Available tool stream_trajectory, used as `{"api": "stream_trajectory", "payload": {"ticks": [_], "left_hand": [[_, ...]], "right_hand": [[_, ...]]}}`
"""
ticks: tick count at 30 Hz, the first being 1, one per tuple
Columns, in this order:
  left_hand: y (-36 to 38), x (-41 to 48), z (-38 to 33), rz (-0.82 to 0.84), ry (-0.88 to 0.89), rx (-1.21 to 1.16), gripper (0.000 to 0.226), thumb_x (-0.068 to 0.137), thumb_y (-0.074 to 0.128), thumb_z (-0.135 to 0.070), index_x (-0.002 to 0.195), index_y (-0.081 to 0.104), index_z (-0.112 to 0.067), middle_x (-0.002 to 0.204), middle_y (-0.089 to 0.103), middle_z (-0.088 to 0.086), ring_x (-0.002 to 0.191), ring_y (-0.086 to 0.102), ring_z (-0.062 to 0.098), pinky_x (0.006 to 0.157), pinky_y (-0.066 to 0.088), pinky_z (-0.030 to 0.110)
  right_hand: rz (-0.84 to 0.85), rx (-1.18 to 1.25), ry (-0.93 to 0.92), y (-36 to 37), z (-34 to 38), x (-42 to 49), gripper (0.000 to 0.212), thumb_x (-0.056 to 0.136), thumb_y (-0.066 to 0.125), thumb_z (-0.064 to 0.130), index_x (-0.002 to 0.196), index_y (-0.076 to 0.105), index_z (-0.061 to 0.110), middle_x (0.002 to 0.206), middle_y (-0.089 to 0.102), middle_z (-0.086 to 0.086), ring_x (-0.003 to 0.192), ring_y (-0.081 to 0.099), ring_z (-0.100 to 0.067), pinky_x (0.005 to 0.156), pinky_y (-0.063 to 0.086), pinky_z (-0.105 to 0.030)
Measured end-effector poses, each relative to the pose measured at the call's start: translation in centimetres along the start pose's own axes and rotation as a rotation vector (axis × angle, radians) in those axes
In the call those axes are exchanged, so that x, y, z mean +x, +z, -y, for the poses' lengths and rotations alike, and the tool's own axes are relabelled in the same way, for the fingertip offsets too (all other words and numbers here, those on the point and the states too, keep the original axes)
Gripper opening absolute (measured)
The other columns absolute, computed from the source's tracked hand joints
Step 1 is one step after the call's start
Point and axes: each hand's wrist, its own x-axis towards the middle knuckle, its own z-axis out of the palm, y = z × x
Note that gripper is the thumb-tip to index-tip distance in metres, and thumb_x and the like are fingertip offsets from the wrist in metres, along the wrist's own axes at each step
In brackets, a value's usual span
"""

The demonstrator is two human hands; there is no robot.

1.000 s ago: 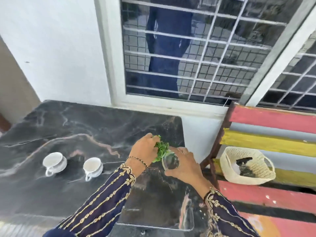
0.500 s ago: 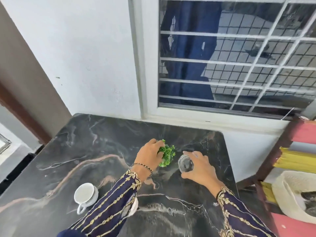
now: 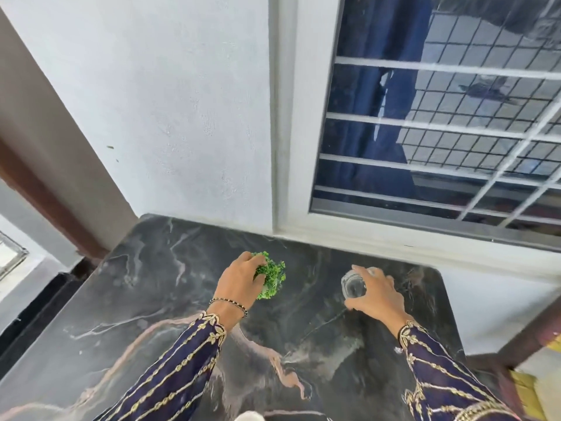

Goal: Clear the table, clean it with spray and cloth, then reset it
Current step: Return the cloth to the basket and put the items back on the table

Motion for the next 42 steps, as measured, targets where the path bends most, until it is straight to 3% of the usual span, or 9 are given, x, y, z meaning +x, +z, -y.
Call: {"api": "stream_trajectory", "payload": {"ticks": [5, 9, 14, 19, 26, 34, 40, 42], "left_hand": [[-0.7, 1.5, 3.2, 0.004, -0.004, -0.007, 0.031, 0.091, 0.056, -0.014, 0.121, 0.063, -0.018, 0.11, 0.058, 0.001, 0.091, 0.062, 0.023, 0.076, 0.048, 0.031], [-1.8, 2.8, 5.9, 0.016, -0.004, 0.001, 0.029, 0.091, 0.057, -0.016, 0.119, 0.063, -0.018, 0.107, 0.058, 0.001, 0.082, 0.062, 0.024, 0.067, 0.042, 0.027], [-3.9, 4.4, 9.7, 0.006, -0.022, 0.012, 0.029, 0.091, 0.057, -0.015, 0.119, 0.063, -0.017, 0.108, 0.058, 0.004, 0.09, 0.062, 0.027, 0.073, 0.044, 0.031], [-5.9, 6.4, 13.3, -0.016, -0.063, 0.025, 0.031, 0.089, 0.057, -0.013, 0.119, 0.065, -0.014, 0.11, 0.06, 0.009, 0.1, 0.062, 0.031, 0.082, 0.049, 0.04], [-8.4, 8.3, 17.1, -0.033, -0.12, 0.033, 0.032, 0.087, 0.059, -0.012, 0.118, 0.065, -0.009, 0.113, 0.062, 0.014, 0.1, 0.061, 0.035, 0.085, 0.05, 0.041], [-9.4, 10.1, 20.0, -0.013, -0.146, 0.03, 0.032, 0.086, 0.061, -0.013, 0.117, 0.066, -0.008, 0.119, 0.064, 0.017, 0.111, 0.058, 0.034, 0.089, 0.046, 0.039], [-9.4, 9.5, 20.0, 0.015, -0.163, 0.121, 0.036, 0.086, 0.061, -0.031, 0.121, 0.059, -0.028, 0.121, 0.055, 0.005, 0.103, 0.061, 0.033, 0.081, 0.051, 0.041], [-9.4, 8.8, 20.0, 0.001, -0.15, 0.187, 0.042, 0.084, 0.062, -0.037, 0.125, 0.057, -0.031, 0.127, 0.051, 0.002, 0.109, 0.059, 0.029, 0.079, 0.052, 0.042]], "right_hand": [[0.045, -0.028, 0.04, 0.8, 0.7, 0.8, 0.094, 0.072, 0.076, 0.051, 0.154, 0.03, 0.045, 0.155, 0.032, 0.004, 0.138, 0.035, -0.029, 0.1, 0.045, -0.045], [0.097, -0.02, 0.092, 0.8, 1.3, 1.1, 0.097, 0.076, 0.079, 0.047, 0.157, 0.027, 0.039, 0.163, 0.023, -0.004, 0.145, 0.026, -0.037, 0.108, 0.041, -0.051], [0.065, -0.105, 0.122, 1.3, 3.7, 1.3, 0.099, 0.076, 0.078, 0.063, 0.157, 0.028, 0.037, 0.167, 0.015, -0.004, 0.151, 0.017, -0.036, 0.113, 0.031, -0.061], [-0.025, -0.235, 0.022, 3.0, 8.2, 0.8, 0.09, 0.085, 0.065, 0.067, 0.158, 0.027, 0.03, 0.168, 0.018, -0.004, 0.154, 0.016, -0.031, 0.123, 0.022, -0.051], [-0.022, -0.041, -0.144, 6.6, 16.3, -0.8, 0.067, 0.096, 0.062, 0.049, 0.153, 0.039, 0.022, 0.163, 0.031, 0.0, 0.151, 0.023, -0.023, 0.122, 0.025, -0.044], [-0.027, 0.094, -0.217, 9.1, 20.9, -3.0, 0.055, 0.1, 0.059, 0.044, 0.149, 0.045, 0.023, 0.157, 0.041, 0.006, 0.146, 0.03, -0.013, 0.12, 0.029, -0.032], [-0.01, 0.104, -0.18, 9.6, 21.0, -5.0, 0.052, 0.1, 0.058, 0.045, 0.147, 0.045, 0.026, 0.156, 0.041, 0.007, 0.145, 0.035, -0.011, 0.117, 0.035, -0.029], [-0.02, 0.102, -0.17, 9.6, 21.1, -5.8, 0.052, 0.1, 0.058, 0.045, 0.147, 0.045, 0.025, 0.156, 0.042, 0.008, 0.145, 0.034, -0.01, 0.116, 0.035, -0.029]]}}
